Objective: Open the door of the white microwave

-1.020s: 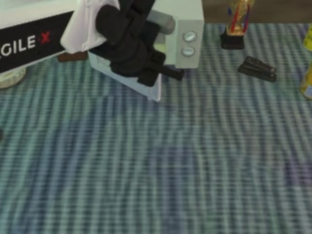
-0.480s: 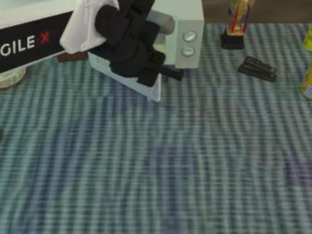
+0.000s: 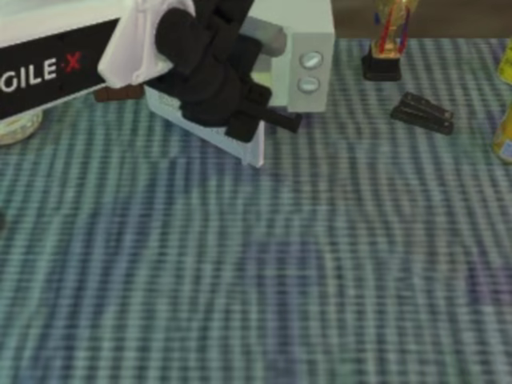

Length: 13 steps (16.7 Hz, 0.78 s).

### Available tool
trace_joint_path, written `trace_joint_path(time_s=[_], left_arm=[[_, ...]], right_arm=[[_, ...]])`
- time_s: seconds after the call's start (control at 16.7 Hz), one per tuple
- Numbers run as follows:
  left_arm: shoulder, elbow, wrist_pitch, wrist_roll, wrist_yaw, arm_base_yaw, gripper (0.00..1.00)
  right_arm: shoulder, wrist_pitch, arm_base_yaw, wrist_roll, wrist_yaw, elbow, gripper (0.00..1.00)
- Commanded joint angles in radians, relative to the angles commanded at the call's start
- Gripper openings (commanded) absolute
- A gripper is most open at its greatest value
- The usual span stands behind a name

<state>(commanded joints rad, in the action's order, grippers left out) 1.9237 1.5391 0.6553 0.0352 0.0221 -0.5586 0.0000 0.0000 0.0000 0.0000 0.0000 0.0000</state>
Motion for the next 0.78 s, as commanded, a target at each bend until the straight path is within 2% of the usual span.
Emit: trace_joint_path(time_s=[0.3,0.6,0.78], left_arm=[[0.0,-0.005,0.0,0.003,-0.01,-0.006,0.0],[-0.045,-0.059,-0.015,-0.083,-0.05,0.025,0.0],[-0.05,-0.067,-0.016,-0.095,-0.056,0.029,0.0]], right_arm=[[0.0,0.0,0.0,0.0,0.0,0.0,1.0],[0.0,0.0,0.0,0.0,0.0,0.0,1.0],[0.0,0.0,0.0,0.0,0.0,0.0,1.0]])
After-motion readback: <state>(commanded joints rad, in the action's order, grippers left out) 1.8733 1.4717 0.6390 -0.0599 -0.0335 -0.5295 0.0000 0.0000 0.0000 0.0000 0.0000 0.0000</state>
